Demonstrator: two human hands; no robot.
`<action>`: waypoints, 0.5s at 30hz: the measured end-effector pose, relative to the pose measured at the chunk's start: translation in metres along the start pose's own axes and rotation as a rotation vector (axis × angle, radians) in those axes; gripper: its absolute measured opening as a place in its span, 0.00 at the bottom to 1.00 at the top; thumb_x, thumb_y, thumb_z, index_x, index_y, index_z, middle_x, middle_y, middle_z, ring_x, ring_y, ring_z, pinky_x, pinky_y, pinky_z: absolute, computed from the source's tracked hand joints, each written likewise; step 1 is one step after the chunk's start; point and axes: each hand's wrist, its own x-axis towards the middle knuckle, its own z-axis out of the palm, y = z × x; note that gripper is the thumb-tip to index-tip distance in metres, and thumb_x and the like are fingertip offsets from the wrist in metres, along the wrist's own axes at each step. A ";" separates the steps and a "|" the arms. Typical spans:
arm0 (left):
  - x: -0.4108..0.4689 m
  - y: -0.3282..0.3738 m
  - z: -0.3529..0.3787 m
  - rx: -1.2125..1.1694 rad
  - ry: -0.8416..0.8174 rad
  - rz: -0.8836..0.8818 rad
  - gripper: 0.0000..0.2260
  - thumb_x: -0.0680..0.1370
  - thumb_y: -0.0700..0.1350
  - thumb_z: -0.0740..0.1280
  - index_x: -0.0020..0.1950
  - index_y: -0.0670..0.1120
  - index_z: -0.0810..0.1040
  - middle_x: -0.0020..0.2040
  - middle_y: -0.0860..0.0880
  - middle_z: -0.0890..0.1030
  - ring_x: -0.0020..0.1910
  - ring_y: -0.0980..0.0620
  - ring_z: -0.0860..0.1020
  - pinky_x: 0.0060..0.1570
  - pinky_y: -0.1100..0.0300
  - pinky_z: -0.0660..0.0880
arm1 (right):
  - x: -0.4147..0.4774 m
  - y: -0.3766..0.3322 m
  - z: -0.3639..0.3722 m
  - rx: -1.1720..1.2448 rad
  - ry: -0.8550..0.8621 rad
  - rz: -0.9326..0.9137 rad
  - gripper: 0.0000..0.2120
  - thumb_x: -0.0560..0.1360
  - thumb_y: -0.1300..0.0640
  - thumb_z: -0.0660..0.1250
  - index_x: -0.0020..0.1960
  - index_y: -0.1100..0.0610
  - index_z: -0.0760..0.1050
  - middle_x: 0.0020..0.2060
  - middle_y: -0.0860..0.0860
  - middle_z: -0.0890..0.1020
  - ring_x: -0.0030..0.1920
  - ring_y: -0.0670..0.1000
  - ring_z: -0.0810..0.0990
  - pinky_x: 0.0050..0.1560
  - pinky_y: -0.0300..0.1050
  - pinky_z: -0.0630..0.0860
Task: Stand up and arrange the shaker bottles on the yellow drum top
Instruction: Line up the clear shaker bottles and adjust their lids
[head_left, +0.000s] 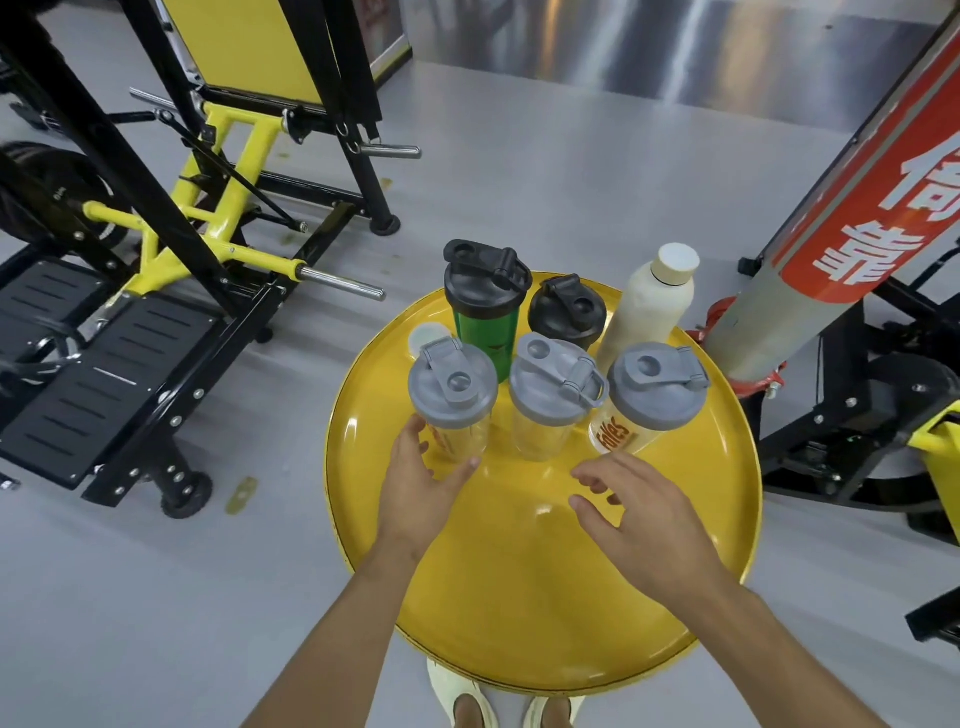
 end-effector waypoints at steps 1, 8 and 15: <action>0.002 0.001 0.001 0.004 0.001 0.007 0.36 0.71 0.58 0.77 0.74 0.57 0.65 0.71 0.59 0.71 0.68 0.54 0.73 0.61 0.49 0.78 | -0.001 0.002 0.001 0.003 -0.003 0.014 0.08 0.77 0.51 0.71 0.55 0.47 0.79 0.47 0.37 0.77 0.48 0.40 0.78 0.45 0.44 0.79; 0.008 0.005 0.005 0.037 0.025 0.034 0.28 0.73 0.61 0.74 0.68 0.57 0.68 0.64 0.59 0.77 0.64 0.58 0.76 0.55 0.47 0.80 | -0.005 0.010 0.004 0.010 -0.012 0.073 0.07 0.76 0.51 0.71 0.54 0.47 0.79 0.46 0.37 0.78 0.48 0.41 0.78 0.45 0.44 0.79; 0.008 0.009 0.005 0.041 0.019 0.042 0.26 0.74 0.58 0.74 0.68 0.58 0.68 0.63 0.60 0.78 0.63 0.57 0.76 0.53 0.52 0.80 | -0.007 0.016 0.005 0.002 -0.018 0.111 0.07 0.76 0.51 0.71 0.54 0.46 0.79 0.46 0.37 0.78 0.48 0.41 0.78 0.45 0.44 0.79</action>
